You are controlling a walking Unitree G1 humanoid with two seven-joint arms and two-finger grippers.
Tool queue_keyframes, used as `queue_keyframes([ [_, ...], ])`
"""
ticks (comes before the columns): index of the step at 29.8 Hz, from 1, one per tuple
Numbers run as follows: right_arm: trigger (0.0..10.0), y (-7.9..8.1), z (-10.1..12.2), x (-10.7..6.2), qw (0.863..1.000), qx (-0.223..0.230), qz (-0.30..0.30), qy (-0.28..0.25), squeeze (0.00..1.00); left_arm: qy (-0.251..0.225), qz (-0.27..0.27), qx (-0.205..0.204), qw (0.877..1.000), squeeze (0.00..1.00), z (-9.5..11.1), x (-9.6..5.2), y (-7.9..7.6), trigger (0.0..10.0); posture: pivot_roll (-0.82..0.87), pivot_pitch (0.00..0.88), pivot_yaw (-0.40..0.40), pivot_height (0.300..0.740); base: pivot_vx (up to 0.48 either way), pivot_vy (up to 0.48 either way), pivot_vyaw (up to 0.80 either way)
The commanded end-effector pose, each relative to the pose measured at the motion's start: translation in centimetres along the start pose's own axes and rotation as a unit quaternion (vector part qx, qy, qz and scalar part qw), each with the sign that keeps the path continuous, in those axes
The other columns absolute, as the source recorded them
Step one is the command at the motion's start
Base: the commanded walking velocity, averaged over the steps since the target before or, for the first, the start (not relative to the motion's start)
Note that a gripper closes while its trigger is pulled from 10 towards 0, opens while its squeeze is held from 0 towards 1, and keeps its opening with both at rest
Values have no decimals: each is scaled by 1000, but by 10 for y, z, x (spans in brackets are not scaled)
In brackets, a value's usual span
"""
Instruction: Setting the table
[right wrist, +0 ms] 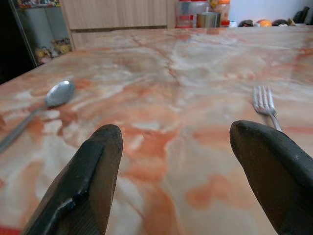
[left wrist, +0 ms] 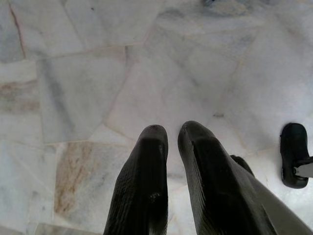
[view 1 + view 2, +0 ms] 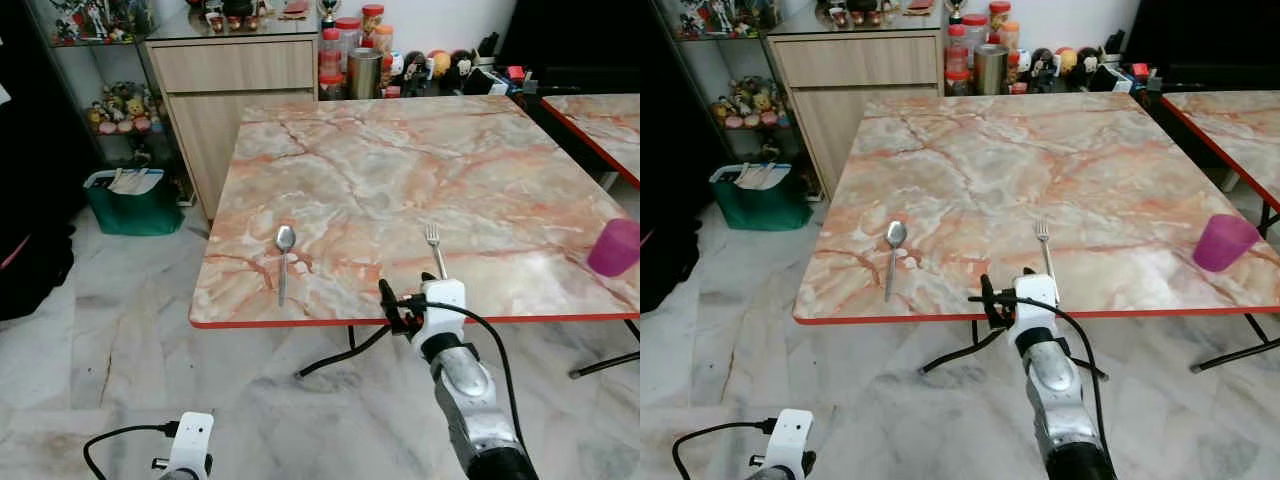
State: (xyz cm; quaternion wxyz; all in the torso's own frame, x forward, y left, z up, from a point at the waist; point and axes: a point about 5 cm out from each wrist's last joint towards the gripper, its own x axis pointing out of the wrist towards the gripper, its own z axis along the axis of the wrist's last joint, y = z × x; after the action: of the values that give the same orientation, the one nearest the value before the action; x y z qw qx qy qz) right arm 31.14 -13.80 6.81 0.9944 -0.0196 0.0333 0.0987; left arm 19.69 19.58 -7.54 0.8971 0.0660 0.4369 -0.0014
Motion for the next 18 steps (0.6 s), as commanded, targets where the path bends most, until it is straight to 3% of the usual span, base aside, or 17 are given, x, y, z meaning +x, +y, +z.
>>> queue_keyframes([
  [1, 10000, 4, 5, 6, 1000, 8, 4, -3, 0, 1, 0, 10, 1000, 0, 0, 0, 1, 10000, -51, 0, 18, 740, 0, 0, 0],
  [6, 10000, 9, 5, 8, 1000, 8, 12, 2, 0, 1, 3, 7, 1000, 0, 0, 0, 1, 10000, -54, 0, 15, 740, 0, 0, 0],
  [14, 10000, 15, 0, 9, 1000, 7, 13, 17, 0, 0, 2, 7, 1000, 0, 1, 0, 0, 10000, -50, 0, 14, 740, 0, -263, 0],
  [18, 10000, 19, 3, 11, 1000, 12, 18, 13, 0, -1, 2, 8, 1000, 0, 1, 0, 1, 10000, -49, 0, 14, 740, 246, -337, 0],
])
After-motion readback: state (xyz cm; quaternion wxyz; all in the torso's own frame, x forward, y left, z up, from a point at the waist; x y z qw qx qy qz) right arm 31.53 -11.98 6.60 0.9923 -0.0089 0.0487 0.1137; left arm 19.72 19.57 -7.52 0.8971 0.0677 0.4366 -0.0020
